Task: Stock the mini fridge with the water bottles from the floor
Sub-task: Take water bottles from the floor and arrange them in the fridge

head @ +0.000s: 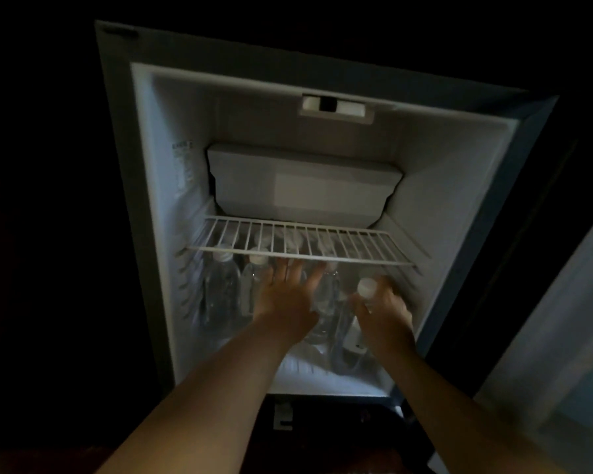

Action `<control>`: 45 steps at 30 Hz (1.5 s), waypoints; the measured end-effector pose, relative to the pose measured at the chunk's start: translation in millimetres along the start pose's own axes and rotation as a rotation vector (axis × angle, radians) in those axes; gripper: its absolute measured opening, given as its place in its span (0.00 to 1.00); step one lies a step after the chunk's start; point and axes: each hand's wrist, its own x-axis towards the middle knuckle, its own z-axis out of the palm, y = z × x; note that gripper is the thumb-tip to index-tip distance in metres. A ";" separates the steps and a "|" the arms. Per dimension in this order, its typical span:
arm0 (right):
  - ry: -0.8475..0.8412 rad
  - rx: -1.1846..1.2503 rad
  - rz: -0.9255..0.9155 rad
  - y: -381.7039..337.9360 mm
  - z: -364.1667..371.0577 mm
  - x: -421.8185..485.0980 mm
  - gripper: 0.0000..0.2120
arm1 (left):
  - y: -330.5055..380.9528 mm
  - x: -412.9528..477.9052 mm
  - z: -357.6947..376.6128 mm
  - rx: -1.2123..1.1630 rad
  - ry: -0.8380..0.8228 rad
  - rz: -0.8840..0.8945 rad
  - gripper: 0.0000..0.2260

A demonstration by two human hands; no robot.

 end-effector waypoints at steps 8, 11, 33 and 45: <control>-0.124 0.079 0.221 14.3 18.8 -18.2 0.27 | 5.0 4.7 10.9 -0.080 0.096 -0.041 0.34; -0.166 0.044 0.275 19.2 25.7 -17.5 0.27 | 6.1 4.6 10.0 -0.093 0.107 -0.031 0.33; -0.034 0.324 0.415 13.0 74.8 44.7 0.14 | -8.4 7.8 29.2 -0.153 0.175 0.018 0.34; -0.142 0.437 0.440 19.0 88.0 67.0 0.15 | -10.3 10.9 41.9 -0.135 0.212 0.030 0.37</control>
